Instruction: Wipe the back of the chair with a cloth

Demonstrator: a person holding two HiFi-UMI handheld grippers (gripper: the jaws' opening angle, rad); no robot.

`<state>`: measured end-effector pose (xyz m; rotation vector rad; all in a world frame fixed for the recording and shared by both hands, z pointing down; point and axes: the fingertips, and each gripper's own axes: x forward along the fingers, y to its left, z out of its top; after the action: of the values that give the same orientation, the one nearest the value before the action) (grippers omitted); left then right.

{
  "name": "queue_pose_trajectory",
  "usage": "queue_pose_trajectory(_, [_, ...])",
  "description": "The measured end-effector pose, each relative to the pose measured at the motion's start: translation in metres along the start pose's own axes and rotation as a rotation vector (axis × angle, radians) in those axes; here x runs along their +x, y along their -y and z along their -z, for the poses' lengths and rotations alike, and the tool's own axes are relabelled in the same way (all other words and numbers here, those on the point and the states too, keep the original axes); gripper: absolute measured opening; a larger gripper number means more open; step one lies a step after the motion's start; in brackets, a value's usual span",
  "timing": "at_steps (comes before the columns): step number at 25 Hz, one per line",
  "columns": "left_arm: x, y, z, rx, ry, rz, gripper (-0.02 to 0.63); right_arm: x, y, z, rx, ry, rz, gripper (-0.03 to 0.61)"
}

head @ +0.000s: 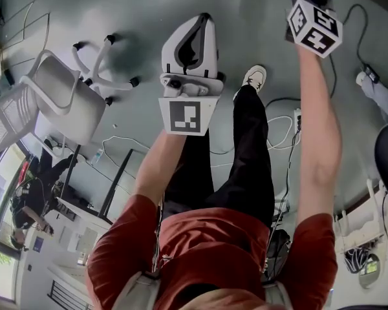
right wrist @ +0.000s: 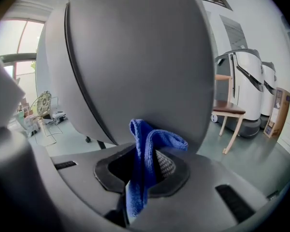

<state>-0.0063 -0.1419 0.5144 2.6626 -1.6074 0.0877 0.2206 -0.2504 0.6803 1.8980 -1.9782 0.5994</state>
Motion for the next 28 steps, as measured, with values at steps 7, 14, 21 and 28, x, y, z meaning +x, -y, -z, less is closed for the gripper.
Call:
queue_pose_trajectory(7, [-0.020, -0.047, -0.005, 0.003, 0.000, -0.051, 0.014, 0.021, -0.068, -0.001, -0.047, -0.042, -0.071, 0.056])
queue_pose_trajectory(14, [-0.047, -0.102, 0.000, 0.003, -0.017, -0.112, 0.014, 0.037, -0.145, -0.004, -0.087, -0.059, -0.142, 0.056])
queue_pose_trajectory(21, [-0.073, -0.148, 0.000, -0.008, -0.027, -0.161, 0.014, 0.046, -0.234, -0.019, -0.121, -0.054, -0.229, 0.056])
queue_pose_trajectory(28, [-0.091, -0.179, 0.003, -0.020, -0.035, -0.204, 0.014, 0.054, -0.269, -0.014, -0.136, -0.087, -0.247, 0.057])
